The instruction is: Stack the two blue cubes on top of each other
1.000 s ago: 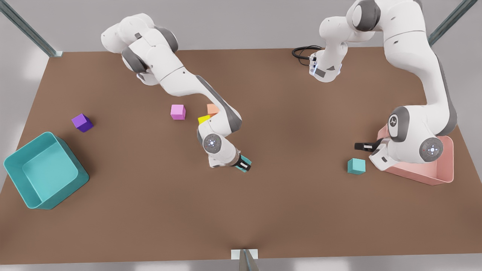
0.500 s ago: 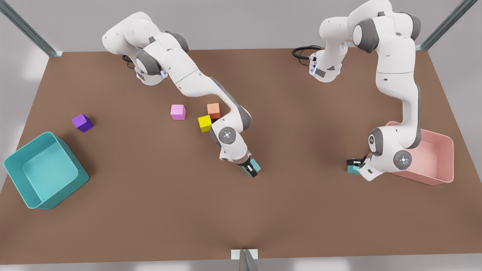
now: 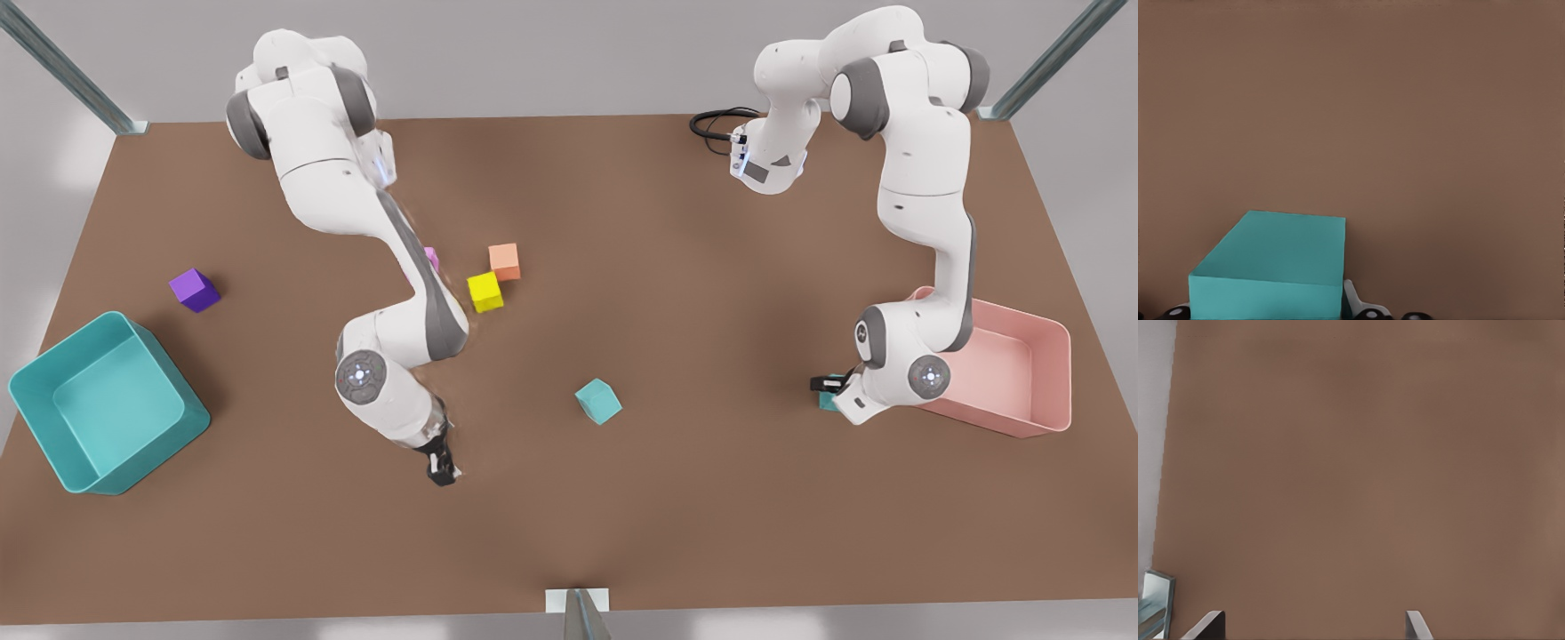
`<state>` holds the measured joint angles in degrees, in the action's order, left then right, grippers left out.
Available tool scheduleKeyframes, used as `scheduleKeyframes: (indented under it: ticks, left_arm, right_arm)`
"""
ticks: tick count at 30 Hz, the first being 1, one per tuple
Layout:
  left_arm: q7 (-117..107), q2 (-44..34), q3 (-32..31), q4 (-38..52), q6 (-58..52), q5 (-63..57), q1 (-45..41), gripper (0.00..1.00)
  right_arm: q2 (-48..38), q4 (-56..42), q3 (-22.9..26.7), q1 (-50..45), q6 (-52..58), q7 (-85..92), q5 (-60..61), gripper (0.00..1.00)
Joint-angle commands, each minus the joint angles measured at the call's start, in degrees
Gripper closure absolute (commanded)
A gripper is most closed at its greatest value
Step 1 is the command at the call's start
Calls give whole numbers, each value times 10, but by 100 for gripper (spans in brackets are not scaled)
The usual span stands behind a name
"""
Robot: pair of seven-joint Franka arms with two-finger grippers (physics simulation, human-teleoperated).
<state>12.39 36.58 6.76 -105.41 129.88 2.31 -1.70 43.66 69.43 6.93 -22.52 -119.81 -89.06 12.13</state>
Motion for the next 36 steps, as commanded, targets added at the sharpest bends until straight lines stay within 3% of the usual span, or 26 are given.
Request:
scheduleKeyframes:
  ticks: [1,4,6,7,9,13,19,23,32,36]
  left_arm:
    - [24,-4,0,0,6,4,-1,46]
    - [6,-51,-20,24,-59,5,-2,47]
    - [-121,-54,-78,99,-153,2,-16,47]
    - [-175,-59,-97,132,-191,1,-25,47]
    - [-294,-57,-122,172,-206,1,-50,47]
    - [-473,-42,-143,200,-205,6,-105,47]
    - [-660,38,-191,331,-205,13,-121,47]
    - [-752,65,-192,349,-205,17,-174,47]
    - [-786,109,-206,353,-183,34,-230,47]
    - [-796,147,-205,398,-156,30,-249,47]
  right_arm:
    - [-6,-3,0,45,185,475,-47,0]
    - [-98,-3,0,65,222,775,-149,0]
    - [-185,10,-3,64,273,813,-152,0]
    - [-279,68,-4,63,278,811,-151,0]
    - [-366,135,-9,62,274,817,-148,0]
    - [-340,142,-3,38,274,817,-149,0]
    - [-336,145,-3,34,271,816,-151,0]
    - [-336,147,-3,34,267,816,-151,0]
    - [-330,144,-3,37,267,817,-152,0]
    - [-325,143,-3,38,266,817,-154,0]
